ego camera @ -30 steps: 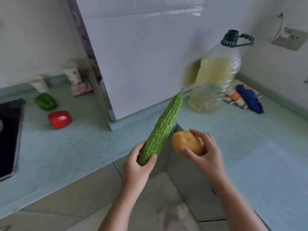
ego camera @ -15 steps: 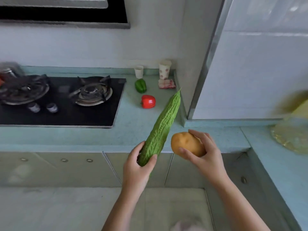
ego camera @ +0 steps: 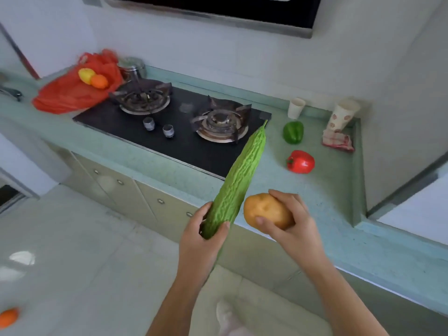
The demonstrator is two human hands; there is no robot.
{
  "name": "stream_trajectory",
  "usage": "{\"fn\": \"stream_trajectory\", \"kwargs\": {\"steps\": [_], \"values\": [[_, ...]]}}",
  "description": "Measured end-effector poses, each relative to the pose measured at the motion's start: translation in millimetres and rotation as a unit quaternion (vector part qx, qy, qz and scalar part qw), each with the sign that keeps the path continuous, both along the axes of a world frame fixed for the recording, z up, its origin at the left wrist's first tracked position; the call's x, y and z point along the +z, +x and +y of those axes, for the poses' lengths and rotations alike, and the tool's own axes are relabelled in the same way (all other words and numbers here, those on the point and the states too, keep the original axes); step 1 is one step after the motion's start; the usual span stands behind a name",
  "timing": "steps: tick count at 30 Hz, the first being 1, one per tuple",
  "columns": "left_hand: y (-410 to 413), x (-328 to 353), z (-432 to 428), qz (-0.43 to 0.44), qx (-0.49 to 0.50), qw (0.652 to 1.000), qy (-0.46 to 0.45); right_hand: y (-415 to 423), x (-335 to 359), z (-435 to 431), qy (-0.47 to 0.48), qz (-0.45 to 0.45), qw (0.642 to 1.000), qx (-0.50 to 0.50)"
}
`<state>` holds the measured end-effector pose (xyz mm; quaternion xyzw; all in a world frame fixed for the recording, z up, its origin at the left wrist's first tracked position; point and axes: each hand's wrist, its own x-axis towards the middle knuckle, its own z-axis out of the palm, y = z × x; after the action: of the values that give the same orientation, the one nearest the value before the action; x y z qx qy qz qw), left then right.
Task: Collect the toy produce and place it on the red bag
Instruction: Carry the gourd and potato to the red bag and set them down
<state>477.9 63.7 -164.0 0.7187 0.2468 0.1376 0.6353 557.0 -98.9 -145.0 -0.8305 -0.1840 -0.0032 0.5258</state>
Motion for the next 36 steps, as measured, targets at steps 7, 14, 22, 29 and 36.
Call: {"fn": "stream_trajectory", "kwargs": {"steps": [7, 14, 22, 29, 36], "values": [[49.2, 14.4, 68.7, 0.018, 0.082, 0.996, 0.035, 76.9, 12.4, 77.5, 0.022, -0.008, 0.997, 0.069], [63.9, 23.4, 130.7, 0.007, 0.201, 0.978, 0.044, 124.1, 24.0, 164.8, 0.027, -0.004, 0.979, 0.204], [37.6, 19.8, 216.8, 0.005, 0.307, 0.951, 0.047, 121.0, 19.8, 285.7, 0.036, 0.012, 0.947, 0.318], [0.4, 17.4, 329.0, 0.004, 0.332, 0.942, 0.042, 91.1, 12.8, 407.7, 0.043, -0.002, 0.943, 0.330], [-38.6, 25.3, 452.2, 0.011, 0.326, 0.944, 0.059, 53.3, 19.5, 530.1, 0.039, -0.021, 0.945, 0.325]]}}
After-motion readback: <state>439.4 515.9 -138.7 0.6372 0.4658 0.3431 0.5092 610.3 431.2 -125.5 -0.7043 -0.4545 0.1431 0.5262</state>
